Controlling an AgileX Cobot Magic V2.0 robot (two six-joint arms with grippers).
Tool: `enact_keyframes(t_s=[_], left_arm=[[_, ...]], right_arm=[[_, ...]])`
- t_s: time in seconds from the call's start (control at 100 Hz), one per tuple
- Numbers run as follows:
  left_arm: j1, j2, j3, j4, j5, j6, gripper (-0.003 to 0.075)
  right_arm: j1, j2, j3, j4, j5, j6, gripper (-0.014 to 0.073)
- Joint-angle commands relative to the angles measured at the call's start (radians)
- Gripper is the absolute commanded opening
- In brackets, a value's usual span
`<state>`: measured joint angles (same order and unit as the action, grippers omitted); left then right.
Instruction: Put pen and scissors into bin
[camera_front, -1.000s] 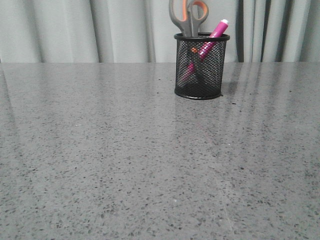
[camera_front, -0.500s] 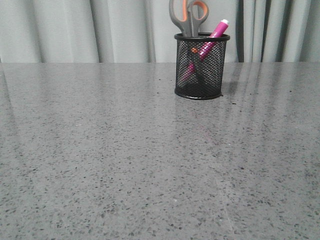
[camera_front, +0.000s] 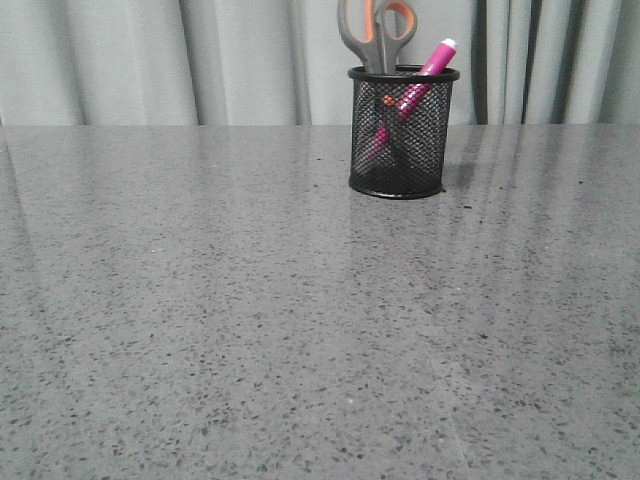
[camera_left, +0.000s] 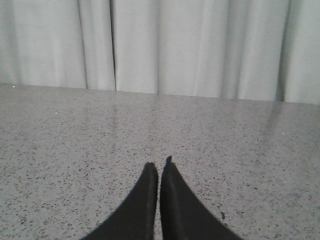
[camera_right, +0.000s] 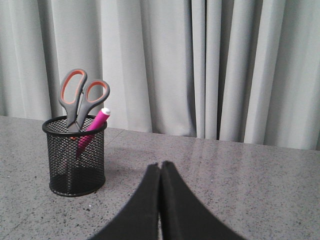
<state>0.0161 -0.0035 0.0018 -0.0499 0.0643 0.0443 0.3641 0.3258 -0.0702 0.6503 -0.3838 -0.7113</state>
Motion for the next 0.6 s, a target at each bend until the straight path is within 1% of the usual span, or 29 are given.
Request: enact_keyframes(t_s=[0.0, 0.47, 0.59], left_arm=[[0.0, -0.033, 0.044, -0.011, -0.075, -0.002, -0.0019], [0.0, -0.033, 0.044, -0.011, -0.075, -0.002, -0.0019], [0.0, -0.033, 0.044, -0.011, -0.075, -0.002, -0.0019]], right_arm=[[-0.004, 0.003, -0.029, -0.015, -0.059, -0.01, -0.0076], [-0.004, 0.003, -0.029, -0.015, -0.059, -0.01, -0.0076], [-0.004, 0.003, -0.026, -0.015, -0.091, -0.01, -0.0076]])
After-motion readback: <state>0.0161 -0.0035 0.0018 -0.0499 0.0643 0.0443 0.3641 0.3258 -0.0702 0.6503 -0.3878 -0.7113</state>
